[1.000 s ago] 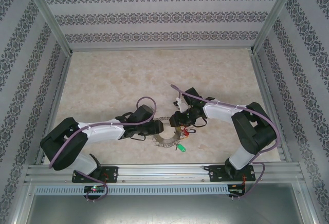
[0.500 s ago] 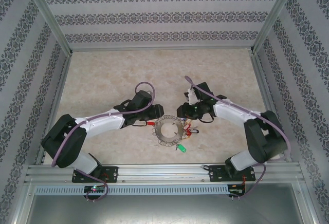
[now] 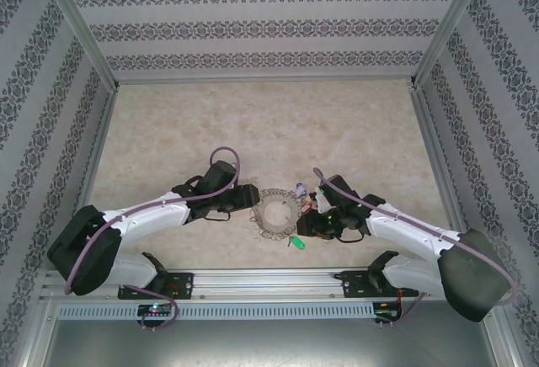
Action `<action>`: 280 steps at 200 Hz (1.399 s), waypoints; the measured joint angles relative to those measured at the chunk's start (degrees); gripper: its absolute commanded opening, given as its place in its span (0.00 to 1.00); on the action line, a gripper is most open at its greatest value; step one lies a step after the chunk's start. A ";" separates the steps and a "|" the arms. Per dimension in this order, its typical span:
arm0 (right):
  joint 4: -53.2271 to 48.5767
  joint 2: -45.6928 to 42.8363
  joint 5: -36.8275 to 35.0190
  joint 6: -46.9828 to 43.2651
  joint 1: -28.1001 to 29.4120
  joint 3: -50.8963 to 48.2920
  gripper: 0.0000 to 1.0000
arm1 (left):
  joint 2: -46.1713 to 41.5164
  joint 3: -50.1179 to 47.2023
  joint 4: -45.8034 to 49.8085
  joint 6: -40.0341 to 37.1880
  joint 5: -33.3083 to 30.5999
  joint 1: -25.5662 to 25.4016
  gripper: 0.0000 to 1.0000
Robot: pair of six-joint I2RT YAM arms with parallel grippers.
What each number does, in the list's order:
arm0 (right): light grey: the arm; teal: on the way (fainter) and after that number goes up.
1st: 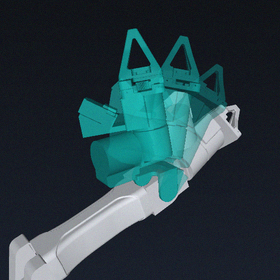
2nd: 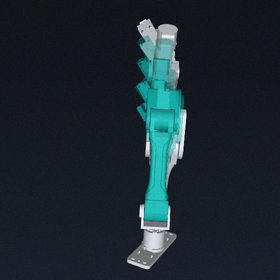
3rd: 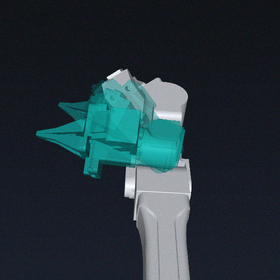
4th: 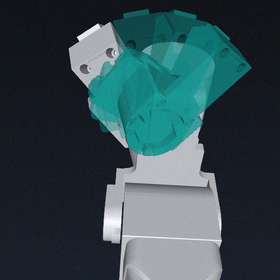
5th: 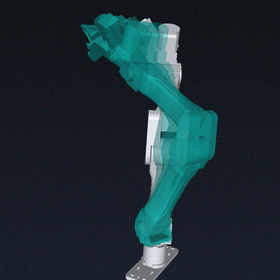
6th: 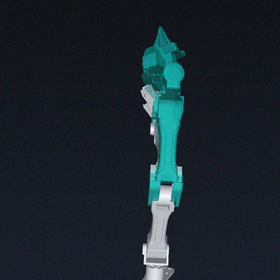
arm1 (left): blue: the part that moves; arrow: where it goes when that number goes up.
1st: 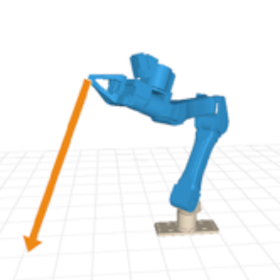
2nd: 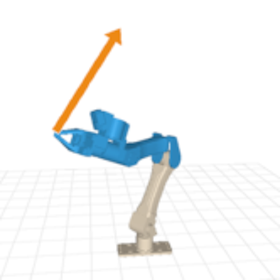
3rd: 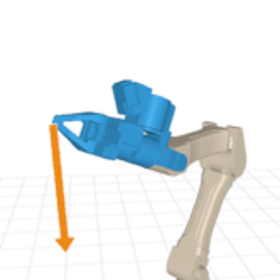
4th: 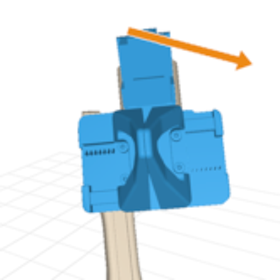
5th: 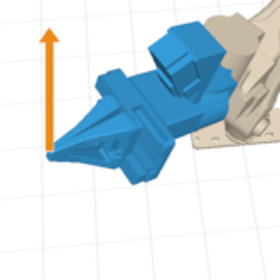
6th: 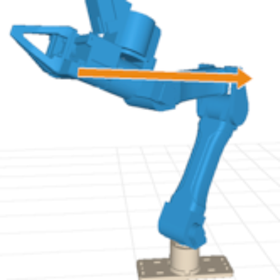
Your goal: Put the keys on the keyring
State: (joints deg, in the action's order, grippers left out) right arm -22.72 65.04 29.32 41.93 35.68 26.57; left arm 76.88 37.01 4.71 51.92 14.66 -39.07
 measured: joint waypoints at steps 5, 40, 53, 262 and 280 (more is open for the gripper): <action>0.15 0.13 -0.09 0.50 0.07 -0.15 0.41 | 0.09 0.00 -0.04 0.02 0.37 -0.04 0.58; 4.20 3.87 -0.20 2.91 0.11 -0.04 0.41 | 3.89 0.02 -1.11 0.22 3.19 -1.46 0.57; 5.44 6.73 -0.17 3.08 0.11 0.39 0.40 | 5.81 0.02 -1.25 0.22 4.02 -2.10 0.58; 34.27 23.65 2.01 8.90 -1.79 8.46 0.35 | 18.78 14.73 -5.09 -6.62 5.18 7.65 0.55; 34.12 23.65 1.99 8.72 -1.84 8.48 0.38 | 19.78 16.11 -4.13 -7.63 4.50 8.46 0.55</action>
State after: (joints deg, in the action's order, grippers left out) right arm 11.40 88.68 31.31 50.65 33.85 35.05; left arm 96.66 53.12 0.58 44.29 19.16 -30.61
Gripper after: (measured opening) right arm 0.364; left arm 0.551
